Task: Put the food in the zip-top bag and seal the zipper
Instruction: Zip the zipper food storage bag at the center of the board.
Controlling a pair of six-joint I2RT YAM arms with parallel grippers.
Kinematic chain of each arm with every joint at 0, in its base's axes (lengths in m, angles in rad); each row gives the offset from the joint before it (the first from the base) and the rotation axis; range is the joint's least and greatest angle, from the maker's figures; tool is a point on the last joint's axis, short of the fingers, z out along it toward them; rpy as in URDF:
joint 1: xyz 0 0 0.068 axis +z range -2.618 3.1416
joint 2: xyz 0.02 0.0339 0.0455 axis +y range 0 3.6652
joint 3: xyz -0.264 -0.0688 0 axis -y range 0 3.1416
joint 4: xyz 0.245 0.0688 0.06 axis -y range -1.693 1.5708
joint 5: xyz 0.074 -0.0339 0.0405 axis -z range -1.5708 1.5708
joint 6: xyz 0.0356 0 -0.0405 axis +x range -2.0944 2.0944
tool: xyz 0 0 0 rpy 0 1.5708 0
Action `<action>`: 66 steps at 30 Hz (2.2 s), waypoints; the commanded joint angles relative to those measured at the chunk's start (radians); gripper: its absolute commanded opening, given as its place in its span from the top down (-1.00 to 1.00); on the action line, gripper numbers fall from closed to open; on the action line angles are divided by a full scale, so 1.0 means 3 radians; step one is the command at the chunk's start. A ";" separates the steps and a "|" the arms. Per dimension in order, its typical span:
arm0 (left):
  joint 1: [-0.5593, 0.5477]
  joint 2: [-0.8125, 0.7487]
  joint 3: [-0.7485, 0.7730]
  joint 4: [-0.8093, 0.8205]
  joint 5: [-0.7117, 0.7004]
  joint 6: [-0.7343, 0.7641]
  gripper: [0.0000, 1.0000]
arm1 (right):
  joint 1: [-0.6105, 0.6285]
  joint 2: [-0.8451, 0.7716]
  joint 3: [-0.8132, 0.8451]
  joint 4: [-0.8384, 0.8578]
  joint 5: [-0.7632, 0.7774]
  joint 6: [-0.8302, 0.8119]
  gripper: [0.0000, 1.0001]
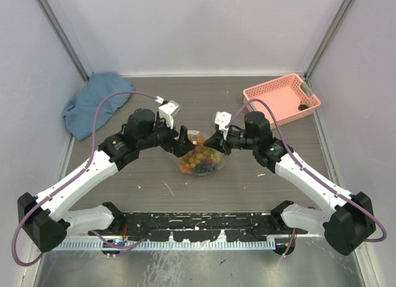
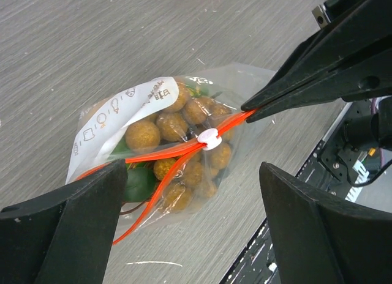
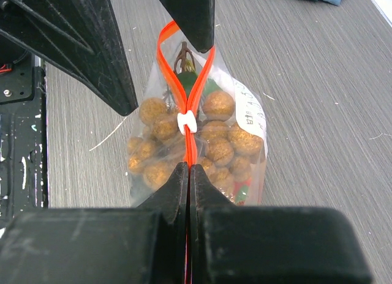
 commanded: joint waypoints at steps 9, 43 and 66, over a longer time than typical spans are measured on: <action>0.0002 0.0395 0.0448 0.0064 0.0695 0.0869 -0.60 | 0.0006 -0.0131 0.0034 0.0403 -0.0095 0.0126 0.98; -0.0052 0.0576 0.0477 -0.0270 0.1027 0.1142 1.00 | 0.0007 -0.0341 -0.0094 0.0499 0.0867 0.0494 0.99; -0.0141 0.0150 0.0279 -0.0695 0.0359 0.0564 1.00 | -0.0034 -0.0544 -0.0255 0.0437 0.2050 0.0619 0.98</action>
